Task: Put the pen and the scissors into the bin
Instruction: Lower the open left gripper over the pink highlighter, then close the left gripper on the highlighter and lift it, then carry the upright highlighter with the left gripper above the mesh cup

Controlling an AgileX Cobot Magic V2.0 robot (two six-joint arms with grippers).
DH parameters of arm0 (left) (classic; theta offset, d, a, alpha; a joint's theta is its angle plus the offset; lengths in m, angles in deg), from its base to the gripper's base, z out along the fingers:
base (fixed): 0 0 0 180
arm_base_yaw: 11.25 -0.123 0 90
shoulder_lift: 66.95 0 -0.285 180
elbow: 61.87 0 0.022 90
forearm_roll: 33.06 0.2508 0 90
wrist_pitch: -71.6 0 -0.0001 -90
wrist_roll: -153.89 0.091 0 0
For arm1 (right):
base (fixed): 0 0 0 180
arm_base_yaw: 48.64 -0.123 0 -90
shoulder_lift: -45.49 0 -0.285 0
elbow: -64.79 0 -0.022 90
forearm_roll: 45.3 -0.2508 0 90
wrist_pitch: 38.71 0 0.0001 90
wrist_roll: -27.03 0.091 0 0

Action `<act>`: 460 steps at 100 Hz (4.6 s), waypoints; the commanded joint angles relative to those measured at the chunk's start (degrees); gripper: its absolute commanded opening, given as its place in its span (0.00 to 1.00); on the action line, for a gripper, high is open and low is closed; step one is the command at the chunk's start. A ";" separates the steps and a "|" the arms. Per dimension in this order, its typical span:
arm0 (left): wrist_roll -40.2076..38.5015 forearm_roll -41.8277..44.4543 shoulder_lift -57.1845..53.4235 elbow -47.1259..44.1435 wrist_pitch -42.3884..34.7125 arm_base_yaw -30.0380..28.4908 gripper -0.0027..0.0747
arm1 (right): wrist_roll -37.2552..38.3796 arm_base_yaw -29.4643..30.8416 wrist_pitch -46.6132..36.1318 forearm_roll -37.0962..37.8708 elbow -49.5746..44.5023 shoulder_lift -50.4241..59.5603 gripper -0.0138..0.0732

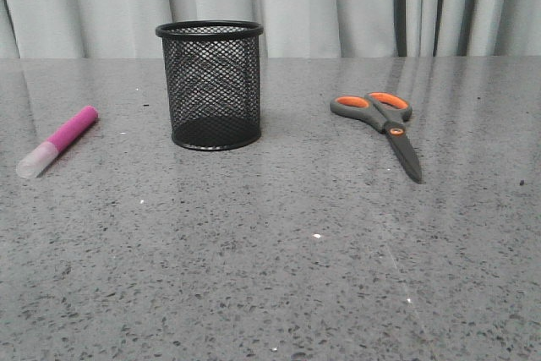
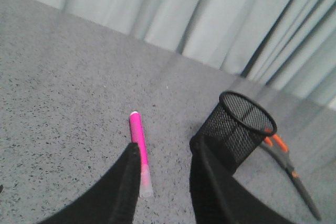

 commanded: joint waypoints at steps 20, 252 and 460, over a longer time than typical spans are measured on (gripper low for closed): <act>2.19 0.32 26.66 19.82 12.58 0.09 0.32 | -1.75 -1.96 -4.91 0.49 3.75 -4.11 0.49; -5.78 18.90 77.95 57.76 40.73 8.96 0.17 | -1.75 -4.14 -1.40 0.49 3.75 -4.11 0.49; 17.32 -1.29 48.02 45.98 -14.13 21.03 0.01 | -1.75 -4.14 -0.66 0.49 3.75 -4.11 0.49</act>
